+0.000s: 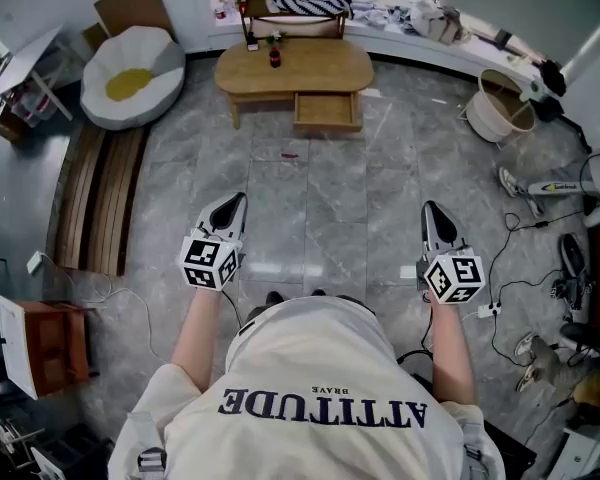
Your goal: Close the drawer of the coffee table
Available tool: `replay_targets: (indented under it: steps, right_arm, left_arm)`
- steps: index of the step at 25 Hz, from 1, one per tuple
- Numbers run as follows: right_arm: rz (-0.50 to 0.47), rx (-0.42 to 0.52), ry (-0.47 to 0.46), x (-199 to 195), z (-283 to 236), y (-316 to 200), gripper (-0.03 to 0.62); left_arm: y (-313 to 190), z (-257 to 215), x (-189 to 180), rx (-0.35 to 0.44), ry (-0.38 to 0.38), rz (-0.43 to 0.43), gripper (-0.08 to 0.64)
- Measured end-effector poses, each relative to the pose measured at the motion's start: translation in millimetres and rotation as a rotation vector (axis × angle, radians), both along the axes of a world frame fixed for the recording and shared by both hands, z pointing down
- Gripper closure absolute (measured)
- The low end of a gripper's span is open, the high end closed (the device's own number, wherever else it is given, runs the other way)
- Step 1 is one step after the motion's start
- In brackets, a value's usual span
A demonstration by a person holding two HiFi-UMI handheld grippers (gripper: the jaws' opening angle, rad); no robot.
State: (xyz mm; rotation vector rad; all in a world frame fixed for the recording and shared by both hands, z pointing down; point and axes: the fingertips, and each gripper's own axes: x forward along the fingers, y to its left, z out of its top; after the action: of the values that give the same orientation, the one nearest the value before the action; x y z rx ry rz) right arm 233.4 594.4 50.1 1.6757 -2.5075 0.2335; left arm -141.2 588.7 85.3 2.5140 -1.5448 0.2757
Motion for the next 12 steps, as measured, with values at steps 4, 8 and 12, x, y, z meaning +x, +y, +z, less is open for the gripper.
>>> replay_targets:
  steps: [4,8,12]
  right_arm:
    - [-0.028,0.004,0.020,13,2,-7,0.572]
    - [-0.060,0.001,0.028,24,7,-12,0.572]
    - [-0.084,-0.011,0.026,33,17,-14,0.572]
  left_arm:
    - [-1,-2,19,0.012,-0.017,-0.004,0.538]
    - [-1,1,36,0.014,-0.011,-0.020,0.538]
    - [1,7,49,0.004,-0.014,-0.032,0.538]
